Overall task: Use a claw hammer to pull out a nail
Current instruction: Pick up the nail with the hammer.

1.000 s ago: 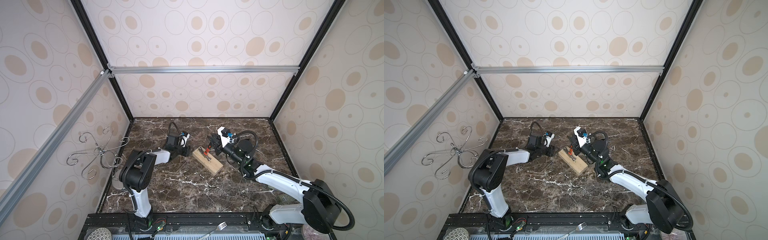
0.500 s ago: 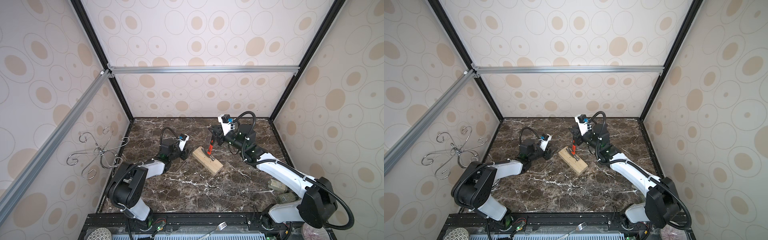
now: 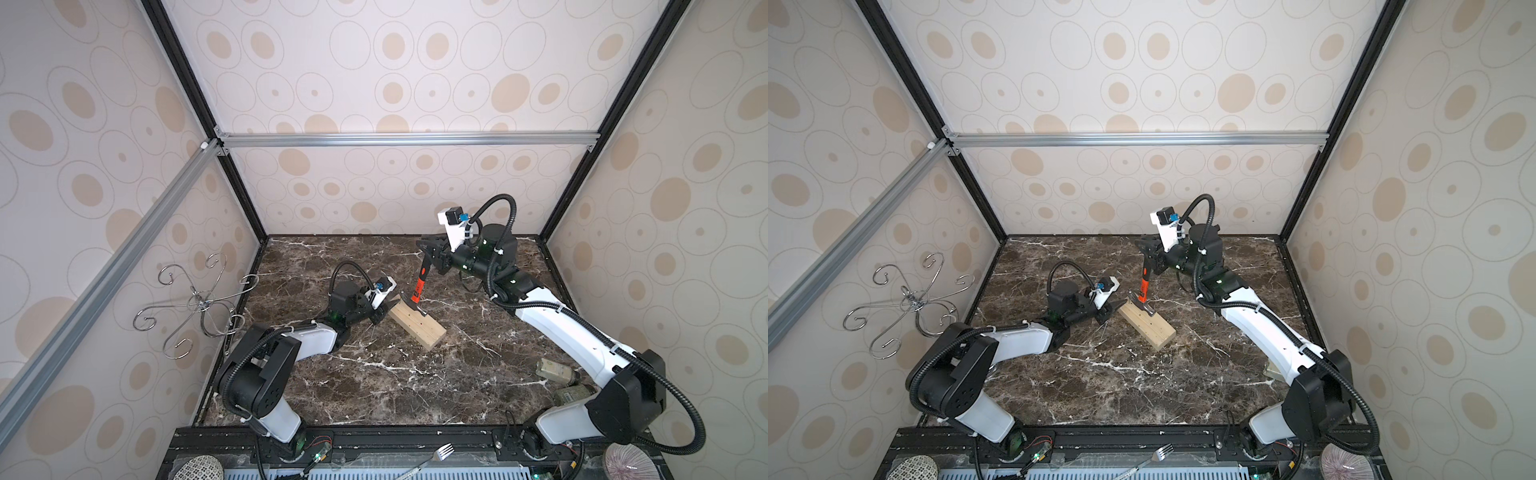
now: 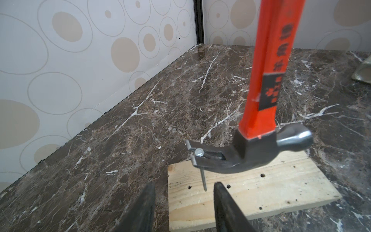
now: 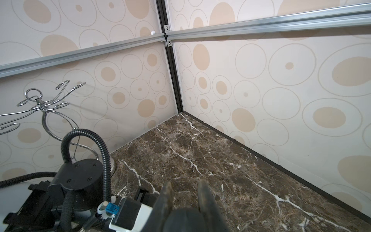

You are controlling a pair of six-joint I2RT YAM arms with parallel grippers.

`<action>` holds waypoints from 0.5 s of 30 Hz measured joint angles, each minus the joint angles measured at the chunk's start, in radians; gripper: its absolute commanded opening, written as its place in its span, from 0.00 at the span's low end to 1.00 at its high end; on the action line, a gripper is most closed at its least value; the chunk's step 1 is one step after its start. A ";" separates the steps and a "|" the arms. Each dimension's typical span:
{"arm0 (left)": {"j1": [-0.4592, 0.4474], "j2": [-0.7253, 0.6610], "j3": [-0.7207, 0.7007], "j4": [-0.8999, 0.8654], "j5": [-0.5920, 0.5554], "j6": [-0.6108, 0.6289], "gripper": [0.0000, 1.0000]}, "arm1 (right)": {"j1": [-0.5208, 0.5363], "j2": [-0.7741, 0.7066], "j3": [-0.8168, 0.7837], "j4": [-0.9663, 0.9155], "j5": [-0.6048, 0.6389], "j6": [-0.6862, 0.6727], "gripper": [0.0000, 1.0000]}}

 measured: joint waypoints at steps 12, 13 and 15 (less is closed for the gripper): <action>-0.032 0.069 0.016 -0.005 -0.011 0.005 0.40 | 0.000 0.003 0.001 0.011 -0.025 0.018 0.00; -0.036 0.073 0.019 -0.005 -0.011 0.005 0.36 | 0.000 0.004 0.001 0.014 -0.026 0.019 0.00; -0.042 0.083 0.026 -0.006 -0.013 0.008 0.27 | 0.000 0.006 0.001 0.018 -0.029 0.021 0.00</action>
